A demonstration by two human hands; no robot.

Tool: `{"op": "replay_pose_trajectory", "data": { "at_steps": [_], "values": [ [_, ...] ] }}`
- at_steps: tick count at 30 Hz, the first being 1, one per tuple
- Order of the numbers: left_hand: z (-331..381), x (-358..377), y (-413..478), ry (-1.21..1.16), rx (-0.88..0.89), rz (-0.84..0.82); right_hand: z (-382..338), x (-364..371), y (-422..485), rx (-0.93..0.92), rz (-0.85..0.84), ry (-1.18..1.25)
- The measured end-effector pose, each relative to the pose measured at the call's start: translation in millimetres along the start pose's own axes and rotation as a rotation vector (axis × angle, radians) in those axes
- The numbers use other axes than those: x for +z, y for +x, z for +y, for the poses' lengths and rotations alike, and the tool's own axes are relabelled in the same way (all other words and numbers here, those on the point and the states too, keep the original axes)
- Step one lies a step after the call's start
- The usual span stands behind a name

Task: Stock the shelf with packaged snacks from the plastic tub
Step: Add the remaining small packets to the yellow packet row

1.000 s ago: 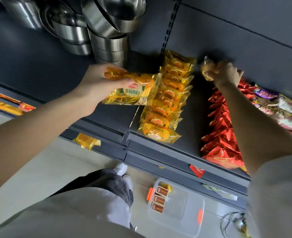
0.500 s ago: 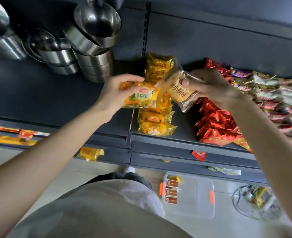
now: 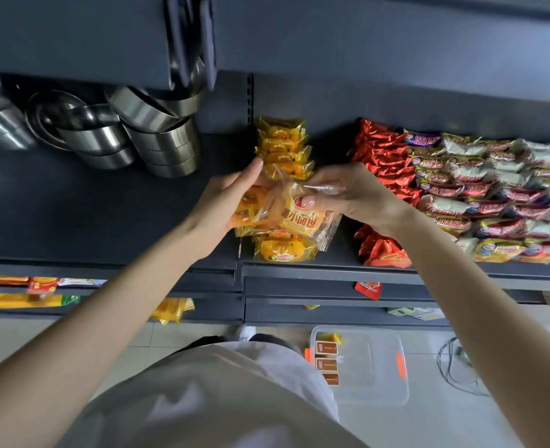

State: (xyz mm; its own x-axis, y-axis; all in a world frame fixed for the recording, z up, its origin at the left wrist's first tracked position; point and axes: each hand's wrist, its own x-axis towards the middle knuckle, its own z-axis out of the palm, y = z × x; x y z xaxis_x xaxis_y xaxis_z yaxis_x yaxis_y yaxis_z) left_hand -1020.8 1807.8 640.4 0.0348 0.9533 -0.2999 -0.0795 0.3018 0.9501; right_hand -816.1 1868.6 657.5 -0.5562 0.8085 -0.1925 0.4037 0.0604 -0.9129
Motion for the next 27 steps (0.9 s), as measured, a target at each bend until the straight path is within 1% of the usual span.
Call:
{"op": "replay_pose_trajectory", "data": {
  "at_steps": [6, 9, 11, 12, 13, 14, 15, 17, 19, 21, 24, 27],
  "values": [
    [-5, -2, -7, 0.124, -0.007, -0.157, 1, 14, 3, -0.028, 0.047, -0.062],
    [-5, 1, -8, 0.087, -0.039, -0.165, -1, 21, 1, -0.061, 0.059, -0.081],
    [-4, 0, -8, 0.043, -0.048, -0.140, -2, 19, 0, -0.031, 0.150, 0.013],
    [-3, -2, -8, 0.029, -0.052, -0.132, -2, 15, 0, -0.011, 0.236, 0.075],
    [-3, -5, -7, 0.018, -0.058, -0.131, -2, 9, 0, 0.006, 0.317, 0.098],
    [-4, -7, -6, 0.005, -0.062, -0.140, -3, 4, 1, 0.026, 0.358, 0.066],
    [-4, -8, -6, -0.009, -0.062, -0.157, -2, 0, 3, 0.067, 0.331, 0.024],
    [-4, -8, -6, -0.036, -0.057, -0.191, 1, -3, 6, 0.208, 0.147, 0.034],
    [-5, -9, -5, -0.065, -0.051, -0.223, 3, -1, 8, 0.364, -0.056, 0.184],
    [-7, -11, -5, -0.083, -0.042, -0.280, 5, 4, 8, 0.462, -0.216, 0.319],
    [-8, -14, -5, -0.100, -0.040, -0.375, 5, 7, 8, 0.506, -0.369, 0.431],
    [-8, -18, -6, -0.125, -0.041, -0.417, 9, 6, 9, 0.504, -0.430, 0.510]
  ]
}}
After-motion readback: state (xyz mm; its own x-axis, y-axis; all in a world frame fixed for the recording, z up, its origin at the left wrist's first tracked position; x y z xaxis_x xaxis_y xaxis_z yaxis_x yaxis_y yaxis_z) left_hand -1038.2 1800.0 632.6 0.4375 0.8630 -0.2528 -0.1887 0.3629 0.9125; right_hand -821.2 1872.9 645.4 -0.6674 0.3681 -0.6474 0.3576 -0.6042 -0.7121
